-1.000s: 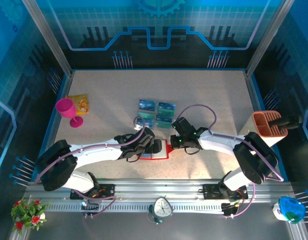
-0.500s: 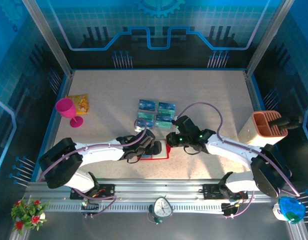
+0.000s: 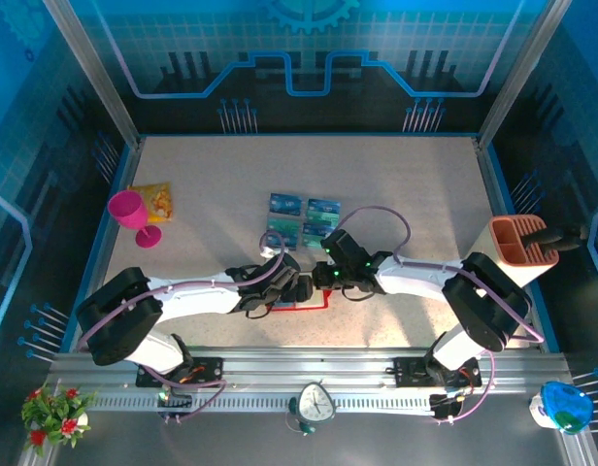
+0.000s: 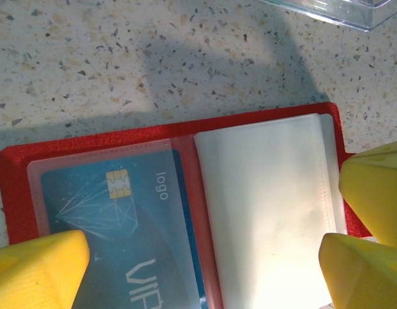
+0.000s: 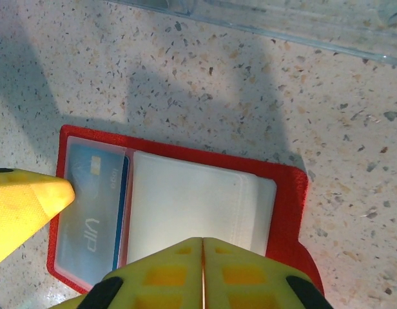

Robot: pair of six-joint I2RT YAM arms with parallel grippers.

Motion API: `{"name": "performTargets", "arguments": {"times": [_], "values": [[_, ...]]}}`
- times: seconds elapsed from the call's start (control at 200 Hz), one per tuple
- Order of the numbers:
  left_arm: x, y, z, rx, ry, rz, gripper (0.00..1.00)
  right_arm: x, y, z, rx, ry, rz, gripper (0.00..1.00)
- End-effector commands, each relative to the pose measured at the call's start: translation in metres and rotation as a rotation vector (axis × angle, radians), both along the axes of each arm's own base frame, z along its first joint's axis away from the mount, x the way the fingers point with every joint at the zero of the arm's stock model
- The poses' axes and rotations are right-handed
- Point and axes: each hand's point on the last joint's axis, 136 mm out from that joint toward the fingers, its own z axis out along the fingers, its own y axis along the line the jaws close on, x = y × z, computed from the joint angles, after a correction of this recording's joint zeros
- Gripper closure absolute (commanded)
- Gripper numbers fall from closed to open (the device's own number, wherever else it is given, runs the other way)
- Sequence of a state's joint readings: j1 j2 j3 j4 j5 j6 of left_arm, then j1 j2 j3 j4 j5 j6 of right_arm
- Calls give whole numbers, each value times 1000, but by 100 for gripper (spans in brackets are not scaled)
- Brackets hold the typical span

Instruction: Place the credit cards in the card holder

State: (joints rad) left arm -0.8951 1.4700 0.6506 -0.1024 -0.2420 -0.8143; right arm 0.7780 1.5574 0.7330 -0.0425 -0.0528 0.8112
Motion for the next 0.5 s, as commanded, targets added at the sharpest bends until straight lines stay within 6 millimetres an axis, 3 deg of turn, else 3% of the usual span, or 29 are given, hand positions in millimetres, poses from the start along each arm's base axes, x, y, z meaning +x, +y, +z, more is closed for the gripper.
{"name": "performTargets", "arguments": {"times": [0.0, 0.3, 0.495], "values": [[-9, 9, -16, 41, 35, 10, 6, 8, -3, -2, -20, -19, -3, 91], [-10, 12, -21, 63, 39, 8, 6, 8, -9, -21, -64, 19, 21, 92], [-12, 16, -25, 94, 49, -4, 6, 3, 1, -30, -36, 64, 62, 93]]}}
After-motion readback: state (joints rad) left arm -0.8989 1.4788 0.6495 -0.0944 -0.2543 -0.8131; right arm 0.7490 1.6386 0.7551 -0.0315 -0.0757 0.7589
